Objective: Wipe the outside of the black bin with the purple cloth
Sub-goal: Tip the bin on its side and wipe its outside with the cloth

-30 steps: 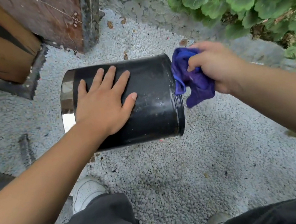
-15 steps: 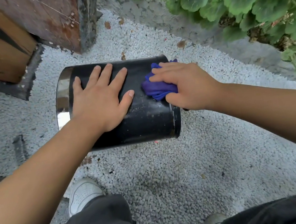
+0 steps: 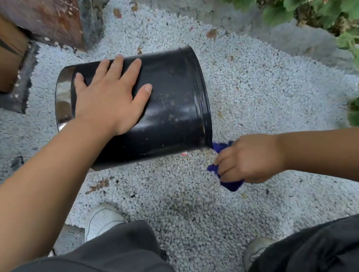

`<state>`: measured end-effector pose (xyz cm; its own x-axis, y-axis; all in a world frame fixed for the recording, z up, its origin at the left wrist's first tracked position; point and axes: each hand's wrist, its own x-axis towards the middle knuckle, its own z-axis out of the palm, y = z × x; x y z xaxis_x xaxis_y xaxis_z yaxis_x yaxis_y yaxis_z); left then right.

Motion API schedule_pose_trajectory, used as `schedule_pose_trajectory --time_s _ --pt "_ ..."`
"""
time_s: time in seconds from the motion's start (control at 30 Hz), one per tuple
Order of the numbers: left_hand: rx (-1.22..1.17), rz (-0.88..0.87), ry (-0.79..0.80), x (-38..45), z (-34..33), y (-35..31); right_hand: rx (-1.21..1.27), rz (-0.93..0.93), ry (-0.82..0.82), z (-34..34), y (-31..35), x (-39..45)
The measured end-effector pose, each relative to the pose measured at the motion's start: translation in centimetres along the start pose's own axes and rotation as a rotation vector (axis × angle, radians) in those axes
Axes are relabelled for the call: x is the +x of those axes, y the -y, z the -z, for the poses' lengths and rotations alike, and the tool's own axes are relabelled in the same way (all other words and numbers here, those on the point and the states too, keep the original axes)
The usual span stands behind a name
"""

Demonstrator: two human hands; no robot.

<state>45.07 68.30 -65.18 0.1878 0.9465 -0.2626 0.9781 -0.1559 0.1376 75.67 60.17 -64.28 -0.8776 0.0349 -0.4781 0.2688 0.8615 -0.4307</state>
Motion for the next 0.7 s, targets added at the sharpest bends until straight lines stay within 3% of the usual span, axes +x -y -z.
schedule_pose_trajectory --time_s 0.03,0.1,0.3,0.37,0.47,0.6,0.63,0.7 --pt "0.002 -0.005 0.005 0.2 0.1 0.1 0.045 -0.056 0.057 -0.5 0.2 -0.4" --pt "0.001 -0.011 0.016 0.6 0.1 0.2 0.183 -0.164 -0.013 -0.3 0.1 -1.4" --pt "-0.004 -0.008 0.031 1.0 0.1 0.3 0.094 -0.240 -0.692 5.9 -0.2 -1.5" --pt "-0.011 -0.011 0.033 1.2 0.2 0.4 0.088 -0.366 -0.790 7.1 -0.2 -0.2" --pt "-0.005 -0.012 0.058 1.4 0.4 0.4 0.099 -0.478 -0.612 6.8 -0.1 1.1" --pt "-0.005 -0.019 0.056 1.1 0.2 0.4 -0.189 -0.154 -0.201 4.0 0.7 0.7" --pt "-0.009 -0.019 0.060 1.3 0.3 0.4 -0.128 -0.155 -0.055 3.4 1.1 0.8" --pt "-0.014 -0.019 0.072 1.7 0.4 0.4 0.134 -0.353 0.138 1.8 1.4 0.7"
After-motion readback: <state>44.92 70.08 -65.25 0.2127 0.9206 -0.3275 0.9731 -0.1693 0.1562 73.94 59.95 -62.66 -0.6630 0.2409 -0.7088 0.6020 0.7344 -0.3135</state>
